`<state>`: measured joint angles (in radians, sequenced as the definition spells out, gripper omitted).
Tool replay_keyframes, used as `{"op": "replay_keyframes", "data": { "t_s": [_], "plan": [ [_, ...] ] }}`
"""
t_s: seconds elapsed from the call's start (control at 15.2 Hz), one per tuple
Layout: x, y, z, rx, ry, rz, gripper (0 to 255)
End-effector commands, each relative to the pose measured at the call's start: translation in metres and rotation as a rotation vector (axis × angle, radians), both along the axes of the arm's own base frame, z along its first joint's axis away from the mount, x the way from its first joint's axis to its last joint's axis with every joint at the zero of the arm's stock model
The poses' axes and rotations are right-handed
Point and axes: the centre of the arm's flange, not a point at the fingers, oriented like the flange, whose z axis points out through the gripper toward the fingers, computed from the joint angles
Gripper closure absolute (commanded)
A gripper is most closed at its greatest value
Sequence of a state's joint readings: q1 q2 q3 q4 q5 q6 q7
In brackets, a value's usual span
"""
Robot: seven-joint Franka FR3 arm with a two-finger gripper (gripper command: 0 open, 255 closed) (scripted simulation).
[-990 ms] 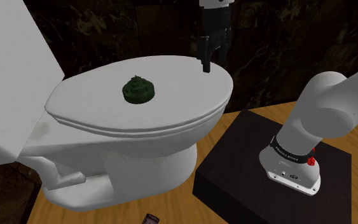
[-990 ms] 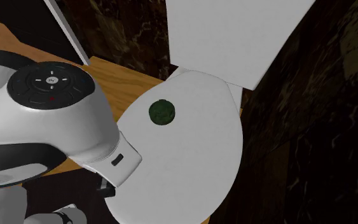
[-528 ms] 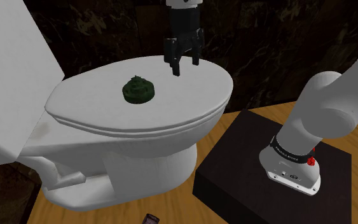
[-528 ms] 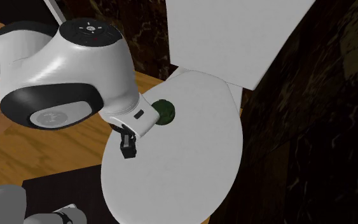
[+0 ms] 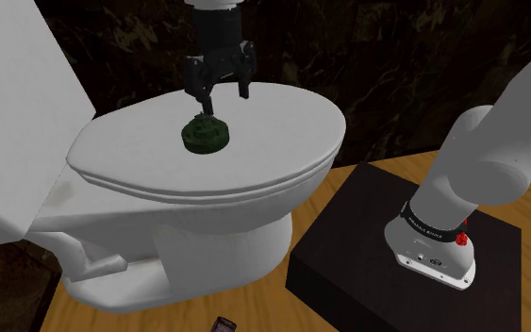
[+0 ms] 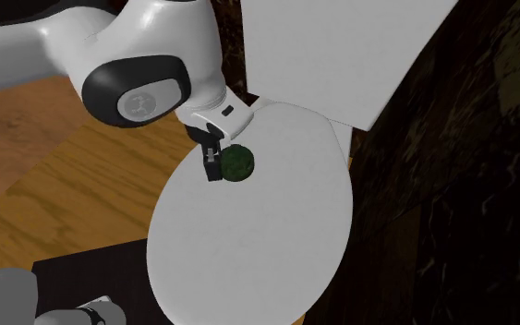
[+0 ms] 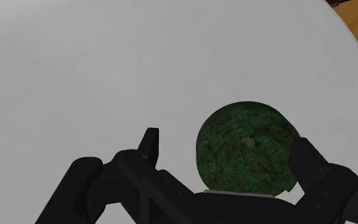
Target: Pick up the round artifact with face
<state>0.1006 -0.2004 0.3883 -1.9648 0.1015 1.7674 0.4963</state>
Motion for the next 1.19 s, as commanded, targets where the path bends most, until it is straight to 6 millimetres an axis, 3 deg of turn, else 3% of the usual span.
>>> {"op": "replay_keyframes", "data": {
  "t_s": [0.0, 0.07, 0.53, 0.73, 0.79, 1.12],
  "plan": [
    [0.012, 0.024, 0.000, 0.003, -0.018, 0.001, 0],
    [0.018, 0.034, 0.001, 0.004, -0.026, 0.002, 0],
    [0.018, 0.034, -0.036, 0.004, -0.026, 0.002, 0],
    [0.018, 0.034, -0.039, 0.004, -0.026, 0.002, 0],
    [0.017, 0.034, -0.039, 0.004, -0.026, 0.002, 255],
    [0.018, 0.034, -0.039, 0.004, -0.026, 0.002, 255]
  ]
}}
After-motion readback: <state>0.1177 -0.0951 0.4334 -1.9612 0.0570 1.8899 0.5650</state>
